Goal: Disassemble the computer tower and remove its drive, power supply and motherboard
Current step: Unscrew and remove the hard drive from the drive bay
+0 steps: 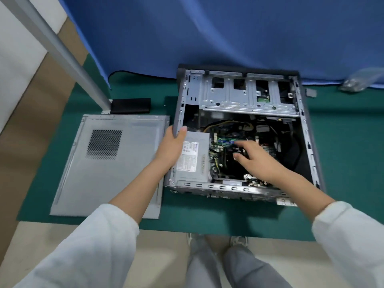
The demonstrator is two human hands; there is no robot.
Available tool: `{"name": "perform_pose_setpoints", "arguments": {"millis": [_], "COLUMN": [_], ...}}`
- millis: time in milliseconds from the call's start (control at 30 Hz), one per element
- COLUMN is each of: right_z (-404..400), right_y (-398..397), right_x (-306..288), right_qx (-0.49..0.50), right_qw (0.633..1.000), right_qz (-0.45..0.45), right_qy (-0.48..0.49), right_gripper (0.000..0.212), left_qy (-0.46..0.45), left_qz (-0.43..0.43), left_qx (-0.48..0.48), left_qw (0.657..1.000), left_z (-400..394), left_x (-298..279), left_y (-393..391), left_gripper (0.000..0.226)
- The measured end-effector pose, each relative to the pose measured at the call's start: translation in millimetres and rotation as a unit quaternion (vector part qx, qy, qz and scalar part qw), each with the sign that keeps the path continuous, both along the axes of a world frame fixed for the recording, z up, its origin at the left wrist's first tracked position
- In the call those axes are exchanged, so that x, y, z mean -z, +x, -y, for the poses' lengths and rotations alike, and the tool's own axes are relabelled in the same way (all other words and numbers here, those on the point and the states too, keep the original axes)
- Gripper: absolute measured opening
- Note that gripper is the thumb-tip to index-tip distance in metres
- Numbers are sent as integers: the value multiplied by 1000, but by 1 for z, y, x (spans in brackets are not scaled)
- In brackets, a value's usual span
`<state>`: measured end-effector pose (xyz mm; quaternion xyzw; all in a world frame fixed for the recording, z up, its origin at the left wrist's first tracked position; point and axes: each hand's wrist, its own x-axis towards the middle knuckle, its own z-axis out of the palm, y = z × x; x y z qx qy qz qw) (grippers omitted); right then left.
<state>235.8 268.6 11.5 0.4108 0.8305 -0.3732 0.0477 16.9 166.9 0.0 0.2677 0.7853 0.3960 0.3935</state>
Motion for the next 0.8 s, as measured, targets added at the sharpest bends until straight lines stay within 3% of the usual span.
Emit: {"name": "perform_pose_setpoints", "arguments": {"millis": [133, 233, 333, 433, 800], "right_z": [-3, -2, -2, -1, 23], "right_y": [36, 41, 38, 40, 70], "right_x": [21, 27, 25, 24, 33], "right_qx": [-50, -36, -44, -52, -56], "right_qw": [997, 993, 976, 964, 954], "right_qz": [57, 91, 125, 143, 142], "right_qy": [25, -63, -170, -218, -260], "right_gripper": [59, 73, 72, 69, 79], "left_qy": [-31, -63, -54, -53, -69], "left_qz": [-96, -136, -142, -142, -102], "left_qx": [20, 34, 23, 19, 19], "left_qw": [995, 988, 988, 988, 992], "left_z": [-2, -2, -2, 0, 29], "left_x": [3, 6, 5, 3, 6], "left_y": [0, -2, 1, 3, 30], "left_gripper": [55, 60, 55, 52, 61]}}
